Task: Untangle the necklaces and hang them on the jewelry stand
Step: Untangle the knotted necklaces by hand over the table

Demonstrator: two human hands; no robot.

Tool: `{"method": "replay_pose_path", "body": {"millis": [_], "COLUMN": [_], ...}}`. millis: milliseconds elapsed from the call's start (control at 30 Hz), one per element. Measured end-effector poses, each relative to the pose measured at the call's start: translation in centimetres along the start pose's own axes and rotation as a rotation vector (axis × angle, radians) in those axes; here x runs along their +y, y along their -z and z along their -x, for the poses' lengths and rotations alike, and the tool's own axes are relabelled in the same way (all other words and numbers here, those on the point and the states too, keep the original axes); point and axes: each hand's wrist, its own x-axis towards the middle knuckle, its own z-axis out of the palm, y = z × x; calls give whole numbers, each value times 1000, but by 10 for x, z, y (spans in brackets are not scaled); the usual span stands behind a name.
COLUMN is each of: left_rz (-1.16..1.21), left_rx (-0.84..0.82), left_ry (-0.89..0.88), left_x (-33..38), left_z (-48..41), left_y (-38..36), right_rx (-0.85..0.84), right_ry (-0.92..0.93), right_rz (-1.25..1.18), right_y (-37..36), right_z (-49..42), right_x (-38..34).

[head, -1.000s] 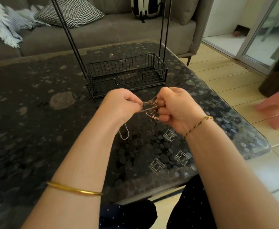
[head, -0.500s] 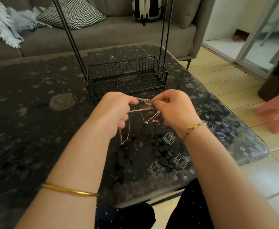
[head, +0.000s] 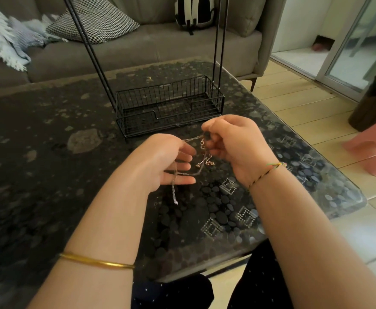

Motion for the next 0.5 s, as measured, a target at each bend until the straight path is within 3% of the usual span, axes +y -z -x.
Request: {"method": "replay_pose_path", "body": {"millis": [200, 500], "left_rz": [78, -5], "left_rx": [3, 31], "left_ry": [-53, -77], "left_x": [2, 1], "left_z": [0, -2], "left_y": [0, -1], "right_rx": [-29, -25], "right_ry": [-1, 12], "right_rz": [41, 85], "right_y": [1, 1], "right_z": [0, 0], "right_x": [2, 3]}}
